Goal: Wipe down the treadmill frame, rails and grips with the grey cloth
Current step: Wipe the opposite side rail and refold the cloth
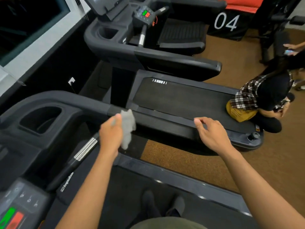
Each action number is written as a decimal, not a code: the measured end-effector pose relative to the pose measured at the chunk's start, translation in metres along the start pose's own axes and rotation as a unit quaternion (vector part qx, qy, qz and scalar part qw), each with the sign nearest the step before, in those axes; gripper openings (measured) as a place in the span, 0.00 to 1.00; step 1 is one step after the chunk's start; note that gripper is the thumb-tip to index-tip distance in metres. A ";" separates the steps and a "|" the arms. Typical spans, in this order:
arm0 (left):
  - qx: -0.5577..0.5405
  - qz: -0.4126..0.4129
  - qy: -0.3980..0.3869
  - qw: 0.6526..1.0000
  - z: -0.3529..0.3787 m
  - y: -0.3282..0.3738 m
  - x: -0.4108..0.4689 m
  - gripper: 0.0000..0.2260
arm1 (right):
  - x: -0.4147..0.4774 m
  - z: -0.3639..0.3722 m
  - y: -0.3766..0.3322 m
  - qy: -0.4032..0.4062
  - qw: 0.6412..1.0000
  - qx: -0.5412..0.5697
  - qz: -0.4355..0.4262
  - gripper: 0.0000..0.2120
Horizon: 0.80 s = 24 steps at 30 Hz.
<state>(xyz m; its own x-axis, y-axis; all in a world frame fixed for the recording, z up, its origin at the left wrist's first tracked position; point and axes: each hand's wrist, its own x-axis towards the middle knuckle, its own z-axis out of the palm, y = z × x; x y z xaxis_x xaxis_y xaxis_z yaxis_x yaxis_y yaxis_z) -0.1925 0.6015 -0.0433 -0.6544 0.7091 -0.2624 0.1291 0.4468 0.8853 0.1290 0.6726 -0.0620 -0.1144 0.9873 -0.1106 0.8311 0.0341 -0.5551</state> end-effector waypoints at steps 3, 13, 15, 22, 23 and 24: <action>0.083 0.061 0.040 0.994 -0.011 0.015 0.019 0.23 | 0.004 -0.004 -0.001 0.014 1.000 -0.001 0.020 0.22; 0.274 0.310 -0.160 0.896 0.150 -0.062 -0.052 0.29 | -0.001 0.000 -0.005 0.038 0.998 0.002 0.056 0.23; 0.261 0.356 -0.212 0.872 0.169 -0.063 -0.087 0.29 | -0.002 0.002 -0.008 0.052 0.998 -0.002 0.045 0.22; 0.161 0.229 -0.476 0.834 0.197 -0.059 -0.134 0.37 | 0.002 0.008 -0.039 0.035 0.999 -0.012 0.007 0.22; 0.144 0.197 -0.510 0.825 0.190 -0.049 -0.134 0.32 | 0.003 0.007 -0.045 0.015 1.000 -0.013 0.003 0.23; 0.113 0.152 -0.538 0.821 0.182 -0.042 -0.133 0.24 | 0.003 0.007 -0.050 -0.010 1.000 -0.009 0.004 0.24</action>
<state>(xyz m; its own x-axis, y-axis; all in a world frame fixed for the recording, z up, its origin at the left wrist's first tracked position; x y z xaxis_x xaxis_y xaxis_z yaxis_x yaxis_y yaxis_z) 0.0243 0.5880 -0.1151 0.4561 0.8236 -0.3372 0.3795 0.1628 0.9108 0.0835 0.6731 -0.0404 -0.1188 0.9842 -0.1309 0.8413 0.0298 -0.5398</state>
